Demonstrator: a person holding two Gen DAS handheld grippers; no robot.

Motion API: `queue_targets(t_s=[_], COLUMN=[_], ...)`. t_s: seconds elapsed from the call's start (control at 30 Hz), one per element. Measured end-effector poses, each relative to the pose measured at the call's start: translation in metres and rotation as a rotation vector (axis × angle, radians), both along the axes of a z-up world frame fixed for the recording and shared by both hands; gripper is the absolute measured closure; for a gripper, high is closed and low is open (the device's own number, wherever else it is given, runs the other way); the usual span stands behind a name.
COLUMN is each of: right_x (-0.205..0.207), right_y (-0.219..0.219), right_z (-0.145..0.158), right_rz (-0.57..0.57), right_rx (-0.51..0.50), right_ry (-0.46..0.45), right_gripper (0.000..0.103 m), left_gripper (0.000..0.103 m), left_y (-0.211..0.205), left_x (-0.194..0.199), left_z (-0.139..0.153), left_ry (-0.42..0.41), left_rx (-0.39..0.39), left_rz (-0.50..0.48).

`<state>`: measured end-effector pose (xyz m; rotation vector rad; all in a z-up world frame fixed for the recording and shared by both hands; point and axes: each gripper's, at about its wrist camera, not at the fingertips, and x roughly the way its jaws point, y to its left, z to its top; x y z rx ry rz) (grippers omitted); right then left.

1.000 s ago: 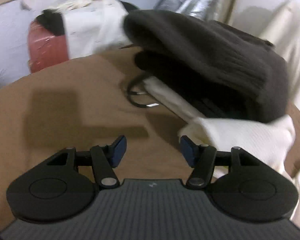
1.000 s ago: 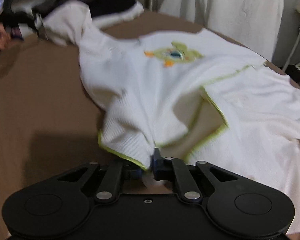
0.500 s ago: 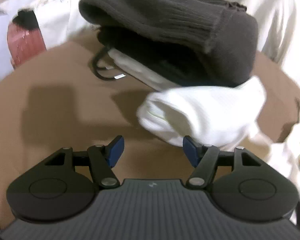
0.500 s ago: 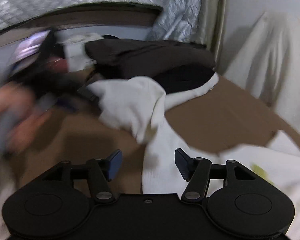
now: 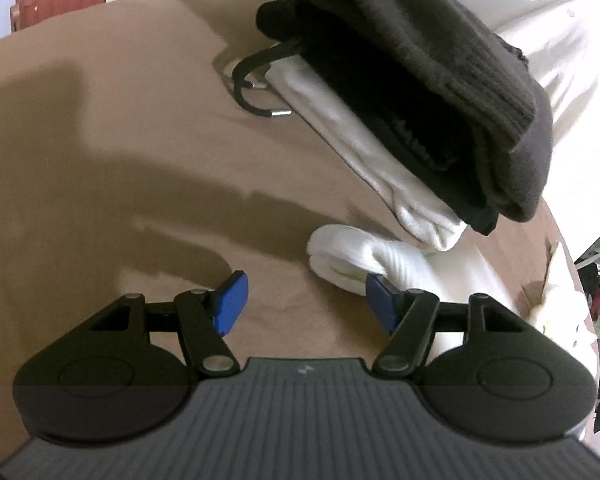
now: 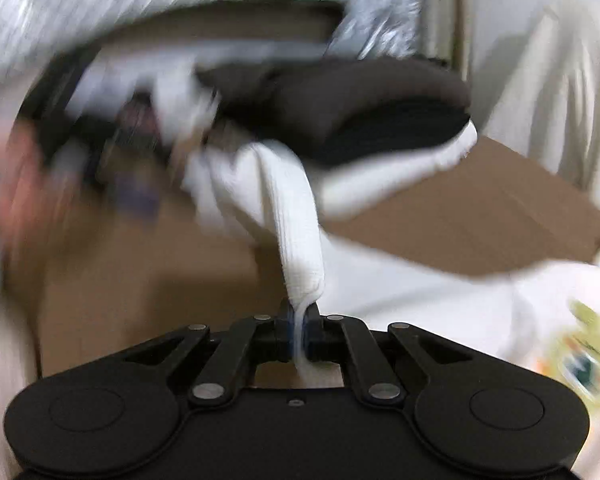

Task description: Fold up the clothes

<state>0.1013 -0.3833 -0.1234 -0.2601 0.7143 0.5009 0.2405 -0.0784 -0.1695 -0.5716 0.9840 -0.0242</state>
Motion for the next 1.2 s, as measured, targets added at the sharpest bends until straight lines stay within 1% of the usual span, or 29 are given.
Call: queue_targets(t_s=[0.03, 0.1, 0.17, 0.27, 0.3, 0.37, 0.4, 0.43, 0.47, 0.5, 0.53, 0.6, 0.63, 0.67, 0.7, 0.73, 0.8, 0.83, 0.87, 0.9, 0.93, 0.97, 1.0, 1.03, 1.07, 1.1, 1.13, 1.17, 1.2], right_x=[-0.014, -0.033, -0.040, -0.039, -0.039, -0.043, -0.045, -0.047, -0.049, -0.052, -0.059, -0.069, -0.074, -0.078, -0.077, -0.078, -0.084, -0.087, -0.093, -0.098, -0.103, -0.108, -0.115, -0.122, -0.130, -0.136, -0.141, -0.147, -0.153], right_y=[-0.004, -0.014, -0.017, -0.007, -0.002, 0.010, 0.012, 0.011, 0.009, 0.009, 0.014, 0.025, 0.030, 0.033, 0.030, 0.023, 0.011, 0.005, -0.001, -0.008, -0.015, -0.023, -0.030, -0.039, -0.047, -0.055, -0.062, -0.069, -0.074], right_z=[-0.008, -0.020, -0.023, -0.027, -0.030, -0.035, -0.034, -0.028, -0.021, -0.015, -0.012, -0.014, -0.015, -0.016, -0.017, -0.017, -0.015, -0.014, -0.012, -0.009, -0.006, -0.003, 0.001, 0.004, 0.007, 0.009, 0.010, 0.011, 0.011], right_rz=[-0.004, -0.037, -0.066, -0.082, -0.084, -0.090, -0.097, -0.104, -0.111, -0.107, -0.082, -0.061, -0.050, -0.045, -0.056, -0.072, -0.114, -0.137, -0.164, -0.193, -0.225, -0.256, -0.284, -0.313, -0.346, -0.379, -0.412, -0.446, -0.480], right_rx=[-0.050, -0.130, -0.157, -0.175, -0.190, -0.216, -0.200, -0.141, -0.082, -0.032, -0.022, -0.097, -0.135, -0.154, -0.126, -0.090, -0.044, -0.030, -0.024, -0.021, -0.016, -0.013, -0.012, -0.012, -0.015, -0.012, -0.003, 0.020, 0.037], right_ry=[0.039, 0.067, 0.074, 0.062, 0.055, 0.032, 0.028, 0.039, 0.050, 0.057, 0.053, 0.030, 0.018, 0.014, 0.031, 0.044, 0.053, 0.052, 0.046, 0.038, 0.032, 0.025, 0.018, 0.010, -0.001, -0.005, -0.008, -0.009, -0.016], right_gripper=[0.096, 0.096, 0.096, 0.094, 0.094, 0.094, 0.094, 0.094, 0.094, 0.094, 0.094, 0.091, 0.089, 0.088, 0.088, 0.088, 0.086, 0.084, 0.082, 0.081, 0.076, 0.070, 0.068, 0.066, 0.065, 0.064, 0.064, 0.064, 0.064], left_gripper=[0.038, 0.038, 0.038, 0.038, 0.038, 0.038, 0.038, 0.036, 0.030, 0.026, 0.022, 0.022, 0.022, 0.022, 0.022, 0.022, 0.022, 0.021, 0.012, 0.005, 0.000, 0.000, 0.000, 0.003, 0.020, 0.041, 0.090, 0.099, 0.099], left_y=[-0.001, -0.001, -0.008, -0.025, -0.031, -0.043, -0.048, -0.052, -0.056, -0.061, -0.065, -0.071, -0.077, -0.089, -0.101, -0.112, -0.133, -0.139, -0.143, -0.147, -0.154, -0.161, -0.167, -0.173, -0.176, -0.180, -0.182, -0.181, -0.180], left_x=[0.001, 0.004, 0.001, -0.005, -0.007, -0.013, -0.017, -0.021, -0.025, -0.030, -0.032, -0.028, -0.024, -0.019, -0.015, -0.013, -0.011, -0.012, -0.014, -0.015, -0.011, -0.007, -0.002, 0.001, -0.001, -0.003, -0.005, -0.009, -0.014], left_z=[-0.001, -0.004, 0.000, 0.012, 0.016, 0.028, 0.035, 0.043, 0.051, 0.059, 0.063, 0.056, 0.051, 0.041, 0.033, 0.027, 0.022, 0.023, 0.023, 0.021, 0.013, 0.005, -0.007, -0.016, -0.019, -0.022, -0.022, -0.013, -0.004], left_ry=[0.002, -0.003, -0.018, -0.031, -0.037, -0.067, -0.087, -0.121, -0.154, -0.187, -0.206, -0.163, -0.138, -0.104, -0.076, -0.067, -0.079, -0.096, -0.120, -0.133, -0.117, -0.093, -0.047, -0.023, -0.054, -0.085, -0.123, -0.182, -0.241], left_rx=[0.012, 0.027, 0.042, 0.079, 0.107, 0.223, 0.277, 0.323, 0.369, 0.415, 0.432, 0.320, 0.280, 0.285, 0.303, 0.362, 0.474, 0.485, 0.484, 0.489, 0.510, 0.535, 0.566, 0.596, 0.622, 0.647, 0.676, 0.714, 0.752], left_rz=[-0.008, -0.017, -0.032, -0.079, -0.082, -0.025, 0.000, 0.015, 0.030, 0.044, 0.045, -0.031, -0.074, -0.133, -0.182, -0.204, -0.242, -0.259, -0.268, -0.279, -0.295, -0.312, -0.333, -0.346, -0.342, -0.338, -0.326, -0.298, -0.268])
